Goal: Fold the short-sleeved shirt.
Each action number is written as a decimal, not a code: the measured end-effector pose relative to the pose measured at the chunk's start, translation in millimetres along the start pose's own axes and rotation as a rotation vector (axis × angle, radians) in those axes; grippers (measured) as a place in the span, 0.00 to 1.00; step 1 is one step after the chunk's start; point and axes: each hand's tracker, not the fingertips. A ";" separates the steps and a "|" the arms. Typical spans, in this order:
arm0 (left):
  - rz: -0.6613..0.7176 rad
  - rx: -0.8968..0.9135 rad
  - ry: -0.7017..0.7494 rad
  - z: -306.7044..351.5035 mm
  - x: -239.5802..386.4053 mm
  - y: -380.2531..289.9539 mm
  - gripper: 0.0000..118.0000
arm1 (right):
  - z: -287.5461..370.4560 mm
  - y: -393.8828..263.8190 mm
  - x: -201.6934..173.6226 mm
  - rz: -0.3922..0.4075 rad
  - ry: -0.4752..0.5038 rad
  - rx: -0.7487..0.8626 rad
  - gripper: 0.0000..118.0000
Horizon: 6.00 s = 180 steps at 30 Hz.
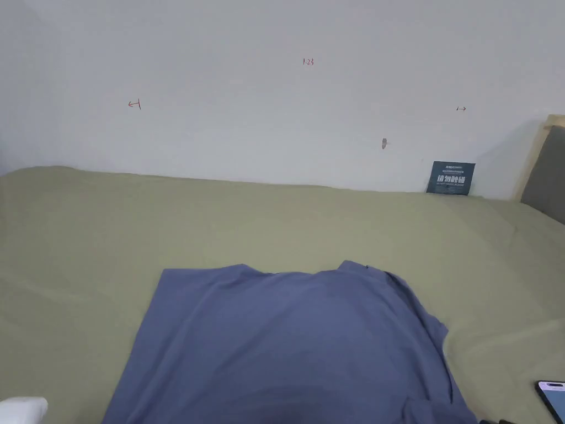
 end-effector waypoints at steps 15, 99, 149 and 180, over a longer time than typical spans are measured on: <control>0.087 -0.063 -0.015 -14.8 -11.4 -24.0 0.83 | 2.3 -22.6 -5.5 0.011 -0.008 -0.072 0.00; -0.016 -0.122 0.106 -191.3 -8.3 78.3 0.56 | -85.8 27.5 11.9 0.011 0.011 -0.051 0.22; 0.131 -0.340 -0.158 -51.2 -47.0 -37.4 0.56 | -36.5 -59.5 42.3 -0.101 0.138 -0.429 0.36; -0.022 -0.223 0.032 -190.0 5.1 168.5 0.85 | -114.9 119.3 -26.4 0.114 0.176 -0.218 0.00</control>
